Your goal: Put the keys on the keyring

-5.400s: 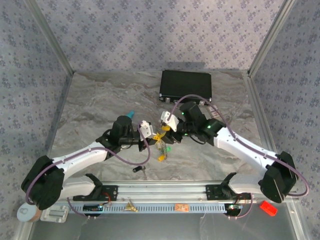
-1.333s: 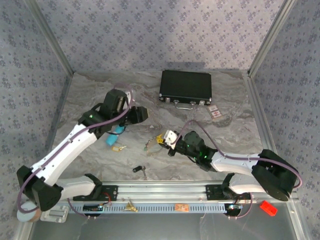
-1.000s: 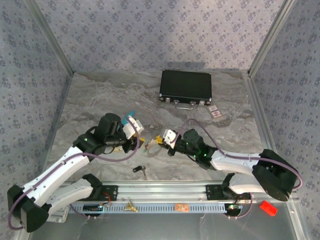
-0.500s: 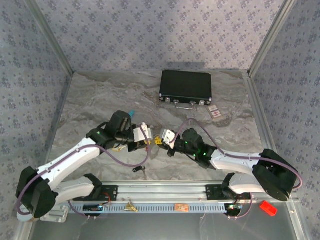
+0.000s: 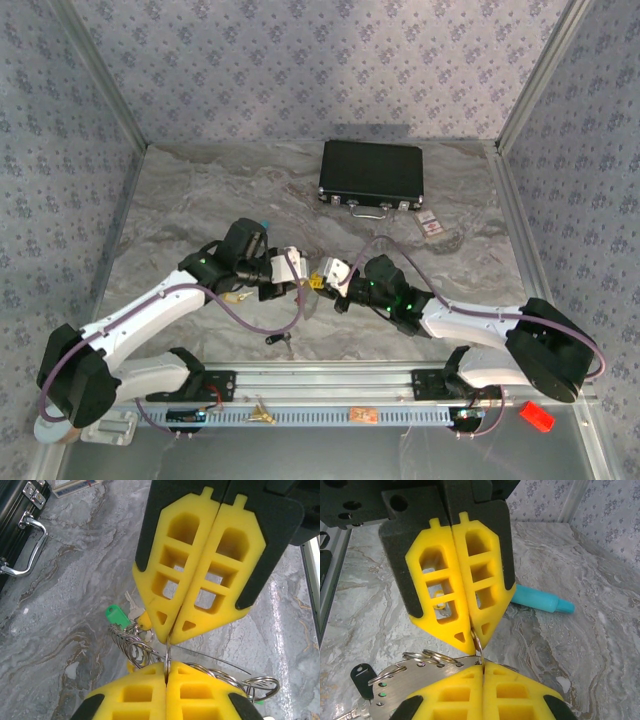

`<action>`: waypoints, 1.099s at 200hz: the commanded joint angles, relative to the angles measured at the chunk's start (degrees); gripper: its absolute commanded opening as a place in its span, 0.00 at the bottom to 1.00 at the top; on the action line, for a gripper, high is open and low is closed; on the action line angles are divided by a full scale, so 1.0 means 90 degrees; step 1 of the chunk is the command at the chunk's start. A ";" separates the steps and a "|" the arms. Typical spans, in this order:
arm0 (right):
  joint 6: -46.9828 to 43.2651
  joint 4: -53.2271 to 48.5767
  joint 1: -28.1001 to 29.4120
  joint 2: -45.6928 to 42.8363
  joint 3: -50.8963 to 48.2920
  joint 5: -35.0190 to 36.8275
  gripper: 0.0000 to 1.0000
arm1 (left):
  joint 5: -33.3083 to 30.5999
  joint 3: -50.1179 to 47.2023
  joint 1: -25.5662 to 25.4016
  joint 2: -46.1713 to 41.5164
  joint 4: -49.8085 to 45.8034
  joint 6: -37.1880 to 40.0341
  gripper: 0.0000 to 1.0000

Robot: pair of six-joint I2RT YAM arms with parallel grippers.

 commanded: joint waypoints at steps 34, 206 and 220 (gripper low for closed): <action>0.0065 -0.0153 -0.0203 -0.0287 -0.0088 -0.0414 0.32 | 0.0318 -0.0241 -0.0060 -0.0385 0.0676 0.0472 0.00; -0.0659 -0.0299 -0.0207 -0.0007 0.0295 -0.0928 0.20 | 0.0632 -0.1151 -0.0126 -0.0814 0.1652 0.1303 0.00; -0.0638 -0.0276 -0.0195 -0.0001 0.0300 -0.0949 0.20 | 0.0640 -0.1151 -0.0138 -0.0815 0.1643 0.1289 0.00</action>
